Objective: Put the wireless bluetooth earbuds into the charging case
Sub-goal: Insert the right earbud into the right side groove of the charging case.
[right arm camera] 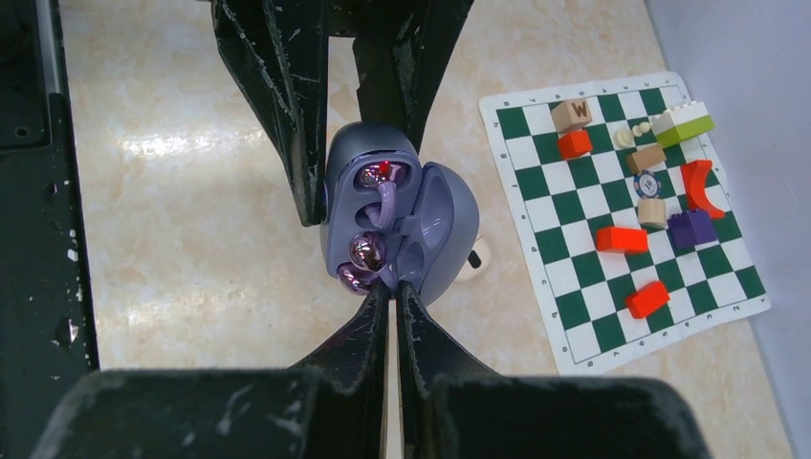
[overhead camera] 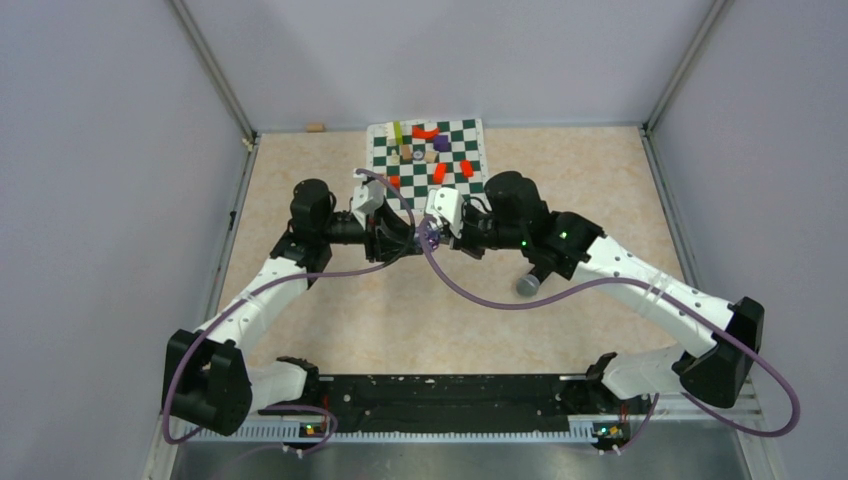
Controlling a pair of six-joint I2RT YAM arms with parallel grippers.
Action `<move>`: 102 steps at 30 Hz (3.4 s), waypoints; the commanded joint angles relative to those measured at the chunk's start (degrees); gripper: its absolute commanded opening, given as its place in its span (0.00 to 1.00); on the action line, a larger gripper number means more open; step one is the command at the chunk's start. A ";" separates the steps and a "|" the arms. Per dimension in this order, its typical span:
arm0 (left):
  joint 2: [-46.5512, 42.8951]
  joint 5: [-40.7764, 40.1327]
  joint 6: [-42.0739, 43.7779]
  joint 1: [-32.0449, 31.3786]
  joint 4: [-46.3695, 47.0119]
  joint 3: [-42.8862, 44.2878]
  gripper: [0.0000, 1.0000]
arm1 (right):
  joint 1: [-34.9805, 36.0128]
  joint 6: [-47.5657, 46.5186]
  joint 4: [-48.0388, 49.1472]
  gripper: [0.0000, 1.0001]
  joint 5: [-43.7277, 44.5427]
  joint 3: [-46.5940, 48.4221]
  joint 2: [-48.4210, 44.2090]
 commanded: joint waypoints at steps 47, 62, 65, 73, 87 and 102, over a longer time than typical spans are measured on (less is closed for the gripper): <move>-0.77 -5.78 -20.10 0.96 27.11 -6.78 0.00 | 4.88 0.61 1.79 0.00 12.24 3.89 0.60; -1.12 -4.96 -21.45 1.41 29.35 -7.09 0.00 | 4.71 -0.28 2.57 0.00 17.32 2.71 -0.84; -1.18 -4.75 -22.10 1.51 30.25 -7.24 0.00 | 4.31 -0.08 2.60 0.00 17.07 2.28 -1.03; -1.06 -4.59 -22.90 1.58 31.81 -7.53 0.00 | 2.51 0.85 2.19 0.00 14.94 2.16 -1.86; -1.15 -4.83 -25.38 2.29 35.52 -8.26 0.00 | -2.53 4.77 1.75 0.00 5.50 2.04 -2.65; -1.39 -4.70 -25.42 2.31 36.31 -8.42 0.00 | -2.92 4.04 0.80 0.00 4.61 2.11 -0.79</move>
